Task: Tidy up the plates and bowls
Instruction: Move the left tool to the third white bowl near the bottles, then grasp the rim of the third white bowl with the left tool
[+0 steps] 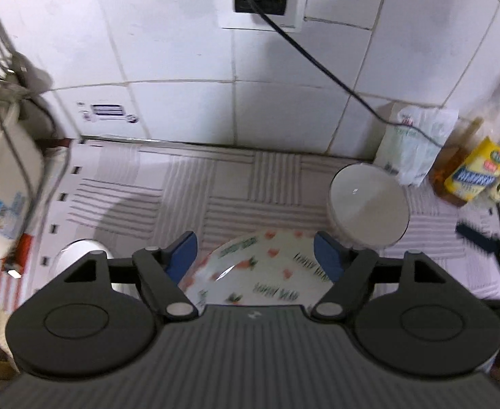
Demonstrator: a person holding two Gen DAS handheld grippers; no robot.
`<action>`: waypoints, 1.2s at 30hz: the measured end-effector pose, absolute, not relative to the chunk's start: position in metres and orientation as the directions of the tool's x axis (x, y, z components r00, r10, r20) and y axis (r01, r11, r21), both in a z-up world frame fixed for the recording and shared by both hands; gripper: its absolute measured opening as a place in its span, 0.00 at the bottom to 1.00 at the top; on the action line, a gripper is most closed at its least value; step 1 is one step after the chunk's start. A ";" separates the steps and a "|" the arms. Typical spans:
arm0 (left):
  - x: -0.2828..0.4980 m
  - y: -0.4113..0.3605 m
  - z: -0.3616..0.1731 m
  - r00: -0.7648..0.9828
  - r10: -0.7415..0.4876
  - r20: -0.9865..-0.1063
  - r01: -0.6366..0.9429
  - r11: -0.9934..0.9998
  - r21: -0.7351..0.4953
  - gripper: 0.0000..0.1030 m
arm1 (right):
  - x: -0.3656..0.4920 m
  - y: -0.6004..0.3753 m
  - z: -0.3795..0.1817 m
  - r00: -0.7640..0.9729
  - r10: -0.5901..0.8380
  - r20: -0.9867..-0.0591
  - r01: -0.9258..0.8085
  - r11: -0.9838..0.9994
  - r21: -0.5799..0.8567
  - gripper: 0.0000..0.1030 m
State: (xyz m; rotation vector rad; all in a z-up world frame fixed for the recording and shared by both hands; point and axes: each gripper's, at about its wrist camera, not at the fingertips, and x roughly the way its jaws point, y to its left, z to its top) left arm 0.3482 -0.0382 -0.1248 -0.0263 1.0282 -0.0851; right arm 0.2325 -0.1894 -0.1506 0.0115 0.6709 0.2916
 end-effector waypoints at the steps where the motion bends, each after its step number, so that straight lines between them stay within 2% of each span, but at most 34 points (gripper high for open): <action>1: 0.353 -0.041 -0.128 0.508 -0.092 -0.856 0.064 0.996 -0.069 0.73 | 0.235 -0.195 -0.156 0.729 0.253 -0.636 -0.238 0.965 0.110 0.89; 6: 0.372 -0.054 -0.149 0.507 -0.134 -0.852 0.111 0.990 -0.090 0.74 | 0.232 -0.221 -0.167 0.711 0.262 -0.653 -0.194 0.965 0.176 0.89; 14: 0.399 -0.075 -0.182 0.524 -0.260 -0.811 0.195 0.964 -0.183 0.74 | 0.249 -0.222 -0.217 0.700 0.217 -0.680 -0.279 0.960 0.019 0.89; 20: 0.416 -0.088 -0.206 0.509 -0.330 -0.795 0.254 0.940 -0.228 0.72 | 0.274 -0.232 -0.237 0.661 0.346 -0.666 -0.273 0.937 0.216 0.89; 23: 0.426 -0.098 -0.219 0.486 -0.330 -0.809 0.255 0.939 -0.230 0.65 | 0.284 -0.226 -0.246 0.629 0.392 -0.671 -0.316 0.918 0.240 0.89; 24: 0.429 -0.101 -0.223 0.475 -0.326 -0.817 0.259 0.940 -0.224 0.57 | 0.286 -0.223 -0.250 0.621 0.389 -0.680 -0.321 0.918 0.231 0.89; 26: 0.436 -0.108 -0.230 0.450 -0.327 -0.831 0.284 0.935 -0.214 0.50 | 0.292 -0.217 -0.257 0.610 0.386 -0.692 -0.333 0.917 0.218 0.89; 28: 0.442 -0.111 -0.239 0.410 -0.353 -0.841 0.322 0.919 -0.229 0.32 | 0.296 -0.213 -0.262 0.605 0.385 -0.697 -0.338 0.917 0.214 0.89; 32: 0.442 -0.115 -0.247 0.413 -0.349 -0.841 0.350 0.914 -0.207 0.23 | 0.304 -0.204 -0.269 0.606 0.378 -0.700 -0.380 0.910 0.163 0.89; 34: 0.443 -0.115 -0.248 0.425 -0.349 -0.835 0.351 0.914 -0.204 0.15 | 0.308 -0.201 -0.270 0.611 0.392 -0.688 -0.422 0.896 0.137 0.89; 36: 0.446 -0.111 -0.248 0.415 -0.358 -0.837 0.325 0.917 -0.232 0.13 | 0.311 -0.203 -0.270 0.614 0.410 -0.675 -0.428 0.891 0.151 0.90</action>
